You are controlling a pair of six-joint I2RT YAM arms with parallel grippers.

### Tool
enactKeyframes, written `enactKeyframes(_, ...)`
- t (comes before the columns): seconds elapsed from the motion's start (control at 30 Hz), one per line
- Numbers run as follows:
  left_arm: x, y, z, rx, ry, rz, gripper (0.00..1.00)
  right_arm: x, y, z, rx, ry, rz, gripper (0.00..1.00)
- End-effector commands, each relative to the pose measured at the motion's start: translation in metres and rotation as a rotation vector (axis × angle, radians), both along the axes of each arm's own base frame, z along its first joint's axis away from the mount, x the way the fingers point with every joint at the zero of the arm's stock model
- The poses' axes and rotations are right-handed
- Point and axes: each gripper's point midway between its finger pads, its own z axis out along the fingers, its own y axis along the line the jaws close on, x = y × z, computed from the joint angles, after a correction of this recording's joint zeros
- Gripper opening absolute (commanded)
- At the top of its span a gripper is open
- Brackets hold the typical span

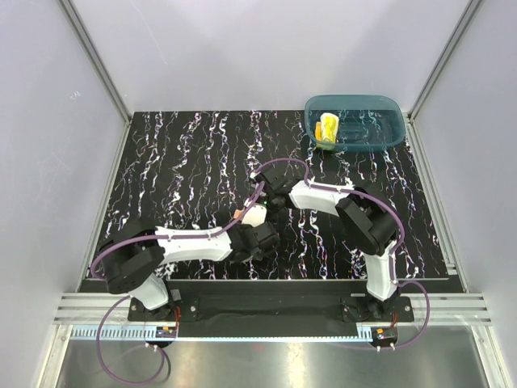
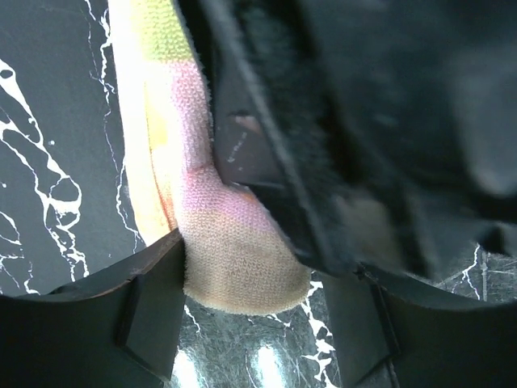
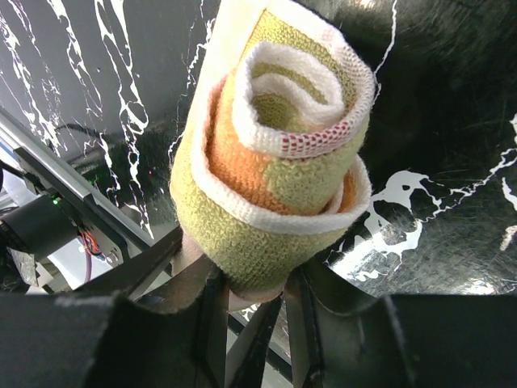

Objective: Roll the towels
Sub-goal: Roll the towel

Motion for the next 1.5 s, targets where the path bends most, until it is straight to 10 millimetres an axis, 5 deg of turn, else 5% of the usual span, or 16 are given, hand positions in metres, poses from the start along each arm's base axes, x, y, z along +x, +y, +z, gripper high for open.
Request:
enactKeyframes(0.0, -0.010, -0.012, -0.014, 0.013, 0.040, -0.049, 0.67, -0.018, -0.030, -0.044, -0.188, 0.040, 0.022, 0.24)
enactKeyframes(0.4, 0.007, -0.017, 0.054, 0.041, -0.107, -0.061, 0.68, -0.017, -0.033, -0.050, -0.212, 0.054, 0.017, 0.24)
enactKeyframes(0.87, 0.003, -0.030, 0.043, 0.122, -0.141, -0.079, 0.68, -0.018, -0.032, -0.049, -0.213, 0.062, 0.029, 0.23)
enactKeyframes(1.03, 0.000, -0.025, 0.025, 0.121, -0.130, -0.073, 0.64, -0.018, -0.029, -0.047, -0.206, 0.075, 0.036, 0.22)
enactKeyframes(1.13, -0.003, -0.020, 0.011, 0.106, -0.127, -0.055, 0.55, -0.021, -0.028, -0.047, -0.204, 0.092, 0.036, 0.22)
enactKeyframes(1.47, 0.002, -0.009, -0.006, 0.039, -0.076, -0.032, 0.03, -0.032, -0.023, -0.046, -0.146, 0.135, 0.048, 0.22)
